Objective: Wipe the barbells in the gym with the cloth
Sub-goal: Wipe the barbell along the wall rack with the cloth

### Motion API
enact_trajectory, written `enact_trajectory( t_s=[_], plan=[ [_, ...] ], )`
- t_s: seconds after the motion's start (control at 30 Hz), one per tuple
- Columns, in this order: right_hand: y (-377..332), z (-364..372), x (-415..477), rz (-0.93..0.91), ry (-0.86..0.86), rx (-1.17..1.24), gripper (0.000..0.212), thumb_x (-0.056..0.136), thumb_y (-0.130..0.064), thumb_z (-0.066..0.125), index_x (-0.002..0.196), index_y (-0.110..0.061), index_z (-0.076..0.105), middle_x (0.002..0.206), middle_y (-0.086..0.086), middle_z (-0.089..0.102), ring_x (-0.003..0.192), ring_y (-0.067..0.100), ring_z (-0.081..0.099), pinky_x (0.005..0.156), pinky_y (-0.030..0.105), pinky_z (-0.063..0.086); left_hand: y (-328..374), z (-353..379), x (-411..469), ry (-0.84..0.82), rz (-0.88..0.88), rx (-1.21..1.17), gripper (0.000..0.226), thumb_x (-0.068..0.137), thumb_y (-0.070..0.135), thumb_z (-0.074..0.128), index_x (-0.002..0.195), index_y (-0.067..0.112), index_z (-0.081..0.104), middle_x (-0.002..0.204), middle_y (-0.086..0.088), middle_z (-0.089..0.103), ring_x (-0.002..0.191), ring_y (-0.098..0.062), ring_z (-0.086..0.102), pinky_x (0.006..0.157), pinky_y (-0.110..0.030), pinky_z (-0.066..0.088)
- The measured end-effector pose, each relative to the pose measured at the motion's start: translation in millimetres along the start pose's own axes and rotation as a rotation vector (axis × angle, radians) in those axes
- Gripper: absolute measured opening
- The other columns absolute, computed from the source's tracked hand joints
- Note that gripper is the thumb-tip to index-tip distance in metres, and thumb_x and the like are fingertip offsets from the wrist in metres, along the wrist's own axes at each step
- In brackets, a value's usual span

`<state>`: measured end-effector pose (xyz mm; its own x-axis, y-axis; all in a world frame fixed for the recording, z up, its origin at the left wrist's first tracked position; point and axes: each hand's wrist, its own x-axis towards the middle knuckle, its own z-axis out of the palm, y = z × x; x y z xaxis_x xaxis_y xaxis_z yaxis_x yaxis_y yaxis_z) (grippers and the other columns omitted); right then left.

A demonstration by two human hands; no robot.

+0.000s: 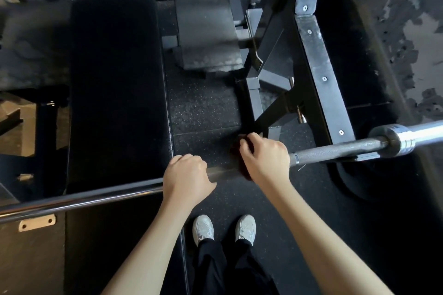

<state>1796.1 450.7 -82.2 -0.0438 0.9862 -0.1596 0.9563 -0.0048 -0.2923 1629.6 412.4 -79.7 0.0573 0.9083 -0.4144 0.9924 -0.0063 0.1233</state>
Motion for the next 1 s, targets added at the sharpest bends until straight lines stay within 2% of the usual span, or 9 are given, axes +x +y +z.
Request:
enact_trajectory(
  t_s=[0.1, 0.2, 0.3, 0.37, 0.53, 0.67, 0.8, 0.87, 1.0],
  plan=[
    [14.2, 20.3, -49.4, -0.228, 0.239, -0.006, 0.026, 0.095, -0.030, 0.049, 0.100, -0.011, 0.067, 0.094, 0.003, 0.066, 0.092, 0.025, 0.060, 0.096, 0.043, 0.043, -0.8, 1.6, 0.8, 0.029, 0.004, 0.000, 0.026, 0.084, 0.050, 0.055, 0.084, 0.026, 0.064, 0.090, 0.011, 0.060, 0.096, -0.011, 0.053, 0.096, -0.024, 0.033],
    [9.8, 19.4, -25.9, -0.158, 0.286, -0.091, 0.029, 0.096, -0.029, 0.048, 0.080, -0.011, 0.064, 0.066, 0.003, 0.061, 0.062, 0.026, 0.057, 0.067, 0.036, 0.042, -0.1, 3.2, 0.1, 0.041, -0.011, -0.003, 0.024, 0.084, 0.049, 0.055, 0.081, 0.026, 0.062, 0.088, 0.010, 0.059, 0.095, -0.012, 0.053, 0.095, -0.023, 0.032],
    [-12.3, -5.7, 20.4, 0.060, -0.131, -0.097, 0.036, 0.101, -0.034, 0.040, 0.081, -0.012, 0.059, 0.069, 0.005, 0.055, 0.063, 0.028, 0.052, 0.061, 0.033, 0.033, 0.7, 1.8, -0.4, 0.057, -0.022, -0.007, 0.023, 0.085, 0.048, 0.054, 0.078, 0.027, 0.058, 0.088, 0.009, 0.060, 0.095, -0.012, 0.054, 0.093, -0.022, 0.031],
    [-7.2, -6.9, 32.1, 0.174, -0.269, -0.051, 0.036, 0.102, -0.035, 0.035, 0.089, -0.013, 0.061, 0.078, 0.004, 0.056, 0.070, 0.027, 0.050, 0.065, 0.033, 0.035, 1.9, 1.1, -0.2, 0.054, -0.025, -0.005, 0.023, 0.086, 0.047, 0.053, 0.083, 0.026, 0.063, 0.091, 0.009, 0.061, 0.097, -0.012, 0.054, 0.093, -0.022, 0.032],
    [3.0, 16.0, -38.6, -0.209, 0.224, 0.053, 0.025, 0.095, -0.032, 0.047, 0.091, -0.015, 0.065, 0.079, -0.002, 0.064, 0.078, 0.022, 0.057, 0.086, 0.039, 0.043, 0.6, 4.2, 1.6, 0.051, -0.012, 0.002, 0.022, 0.085, 0.046, 0.055, 0.080, 0.025, 0.060, 0.088, 0.008, 0.060, 0.096, -0.013, 0.055, 0.094, -0.023, 0.030],
    [-1.4, 14.3, -8.9, -0.144, 0.214, -0.091, 0.033, 0.096, -0.034, 0.046, 0.076, -0.013, 0.064, 0.054, 0.001, 0.057, 0.050, 0.025, 0.055, 0.056, 0.032, 0.038, 0.8, 6.0, 1.1, 0.067, -0.026, -0.003, 0.023, 0.086, 0.047, 0.054, 0.077, 0.025, 0.058, 0.087, 0.008, 0.061, 0.093, -0.013, 0.056, 0.093, -0.023, 0.031],
    [7.6, -11.6, 15.6, 0.079, -0.079, -0.021, 0.038, 0.104, -0.043, 0.033, 0.110, -0.016, 0.059, 0.091, 0.012, 0.068, 0.089, 0.037, 0.062, 0.069, 0.037, 0.038, 0.8, 4.3, -2.2, 0.078, -0.039, -0.016, 0.020, 0.086, 0.043, 0.052, 0.076, 0.026, 0.055, 0.089, 0.007, 0.061, 0.092, -0.013, 0.056, 0.087, -0.021, 0.032],
    [26.6, -17.7, 11.5, 0.176, 0.048, 0.067, 0.038, 0.103, -0.040, 0.035, 0.111, -0.015, 0.062, 0.090, 0.015, 0.068, 0.088, 0.039, 0.062, 0.076, 0.039, 0.040, 1.0, 2.7, -2.3, 0.094, -0.036, -0.017, 0.020, 0.086, 0.043, 0.052, 0.075, 0.027, 0.051, 0.089, 0.008, 0.061, 0.091, -0.012, 0.055, 0.084, -0.021, 0.031],
    [3.3, 13.4, -17.3, -0.002, 0.288, 0.004, 0.033, 0.093, -0.034, 0.042, 0.077, -0.014, 0.063, 0.062, 0.003, 0.061, 0.060, 0.030, 0.056, 0.073, 0.040, 0.041, -0.1, 4.8, -1.0, 0.083, -0.039, -0.023, 0.021, 0.086, 0.046, 0.055, 0.081, 0.026, 0.057, 0.091, 0.008, 0.061, 0.093, -0.013, 0.058, 0.085, -0.023, 0.033]
  ],
)
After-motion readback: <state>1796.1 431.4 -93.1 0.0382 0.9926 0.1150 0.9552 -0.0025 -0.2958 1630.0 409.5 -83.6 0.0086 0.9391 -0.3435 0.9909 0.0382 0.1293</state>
